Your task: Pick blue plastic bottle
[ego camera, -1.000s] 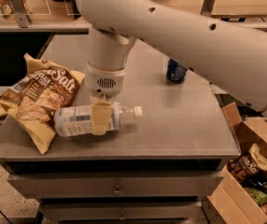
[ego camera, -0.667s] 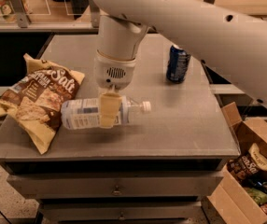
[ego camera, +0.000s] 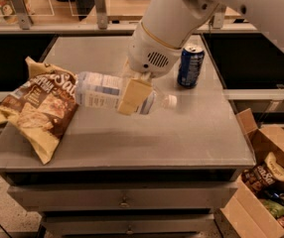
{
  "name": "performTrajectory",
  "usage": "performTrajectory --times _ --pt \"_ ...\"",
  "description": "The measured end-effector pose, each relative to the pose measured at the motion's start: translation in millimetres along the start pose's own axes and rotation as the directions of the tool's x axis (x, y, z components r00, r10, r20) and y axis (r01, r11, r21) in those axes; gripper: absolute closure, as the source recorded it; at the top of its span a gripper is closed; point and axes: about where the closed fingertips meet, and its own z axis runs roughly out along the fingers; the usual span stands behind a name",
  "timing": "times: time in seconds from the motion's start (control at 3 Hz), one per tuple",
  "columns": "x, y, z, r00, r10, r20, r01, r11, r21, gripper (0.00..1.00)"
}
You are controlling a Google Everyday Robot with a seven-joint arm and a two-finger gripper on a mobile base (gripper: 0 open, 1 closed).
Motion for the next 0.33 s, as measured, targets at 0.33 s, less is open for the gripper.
performTrajectory --times 0.33 --pt "1.2 -2.3 -4.2 1.000 0.008 0.018 -0.008 0.9998 0.020 1.00"
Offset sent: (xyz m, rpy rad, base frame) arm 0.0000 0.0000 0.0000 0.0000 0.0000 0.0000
